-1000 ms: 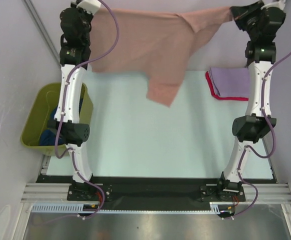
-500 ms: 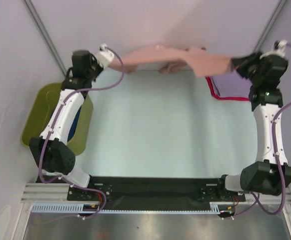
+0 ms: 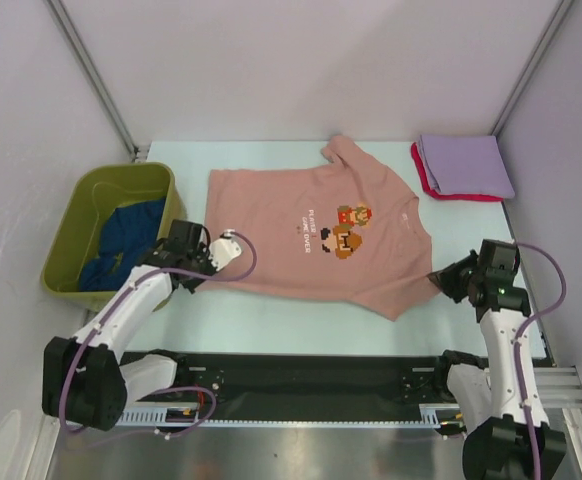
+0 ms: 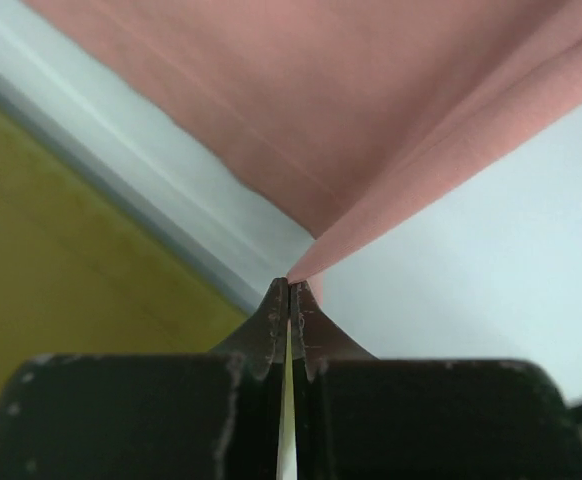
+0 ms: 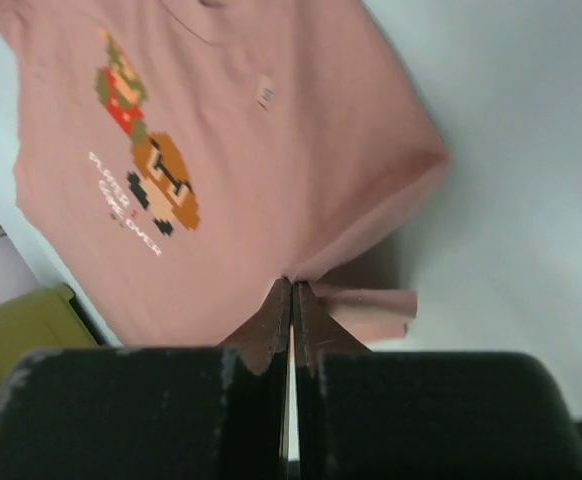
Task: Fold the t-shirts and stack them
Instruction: Flatten the tshirt out, then fold the tshirt
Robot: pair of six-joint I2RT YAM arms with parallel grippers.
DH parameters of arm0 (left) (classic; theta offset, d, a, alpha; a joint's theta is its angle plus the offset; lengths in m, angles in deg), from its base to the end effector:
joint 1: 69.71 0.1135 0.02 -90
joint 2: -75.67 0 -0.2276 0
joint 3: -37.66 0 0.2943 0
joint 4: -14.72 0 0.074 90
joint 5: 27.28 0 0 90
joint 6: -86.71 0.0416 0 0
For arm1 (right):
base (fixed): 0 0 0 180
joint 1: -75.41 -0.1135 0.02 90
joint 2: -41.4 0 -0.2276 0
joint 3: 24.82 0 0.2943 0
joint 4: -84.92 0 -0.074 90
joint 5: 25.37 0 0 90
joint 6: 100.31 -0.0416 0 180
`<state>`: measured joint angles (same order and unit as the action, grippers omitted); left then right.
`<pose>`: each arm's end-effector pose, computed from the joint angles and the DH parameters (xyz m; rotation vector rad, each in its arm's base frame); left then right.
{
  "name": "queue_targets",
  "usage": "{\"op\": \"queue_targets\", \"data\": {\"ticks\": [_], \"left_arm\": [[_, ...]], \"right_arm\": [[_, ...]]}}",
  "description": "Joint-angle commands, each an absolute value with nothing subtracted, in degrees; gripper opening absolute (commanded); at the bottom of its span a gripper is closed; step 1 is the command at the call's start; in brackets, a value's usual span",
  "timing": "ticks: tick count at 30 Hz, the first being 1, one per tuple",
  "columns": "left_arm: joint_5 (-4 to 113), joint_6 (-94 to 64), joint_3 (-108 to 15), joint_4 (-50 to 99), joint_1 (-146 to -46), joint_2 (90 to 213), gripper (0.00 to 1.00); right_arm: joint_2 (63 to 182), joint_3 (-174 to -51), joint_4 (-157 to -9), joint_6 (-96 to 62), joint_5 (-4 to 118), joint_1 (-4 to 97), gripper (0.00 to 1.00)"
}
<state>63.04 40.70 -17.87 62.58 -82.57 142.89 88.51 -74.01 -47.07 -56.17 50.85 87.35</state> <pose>0.2717 -0.0618 0.1641 1.2473 2.3087 0.1987 0.2357 -0.0397 0.2087 1.0634 2.1706 0.5641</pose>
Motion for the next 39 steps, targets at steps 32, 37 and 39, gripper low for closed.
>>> {"op": "queue_targets", "data": {"ticks": [32, 37, 39], "left_arm": [[69.8, 37.4, -44.6, 47.0, -77.0, 178.0, 0.0], [70.0, 36.2, -44.7, 46.2, -77.0, 179.4, 0.0], [71.1, 35.6, -45.3, 46.3, -77.0, 180.0, 0.01]], "right_arm": [[145.4, -108.7, -71.0, -43.9, 45.3, 82.5, 0.0], [149.7, -114.4, -66.2, -39.8, 46.3, 82.0, 0.0], [151.5, -116.5, -65.2, -38.5, 46.1, 81.9, 0.0]]}}
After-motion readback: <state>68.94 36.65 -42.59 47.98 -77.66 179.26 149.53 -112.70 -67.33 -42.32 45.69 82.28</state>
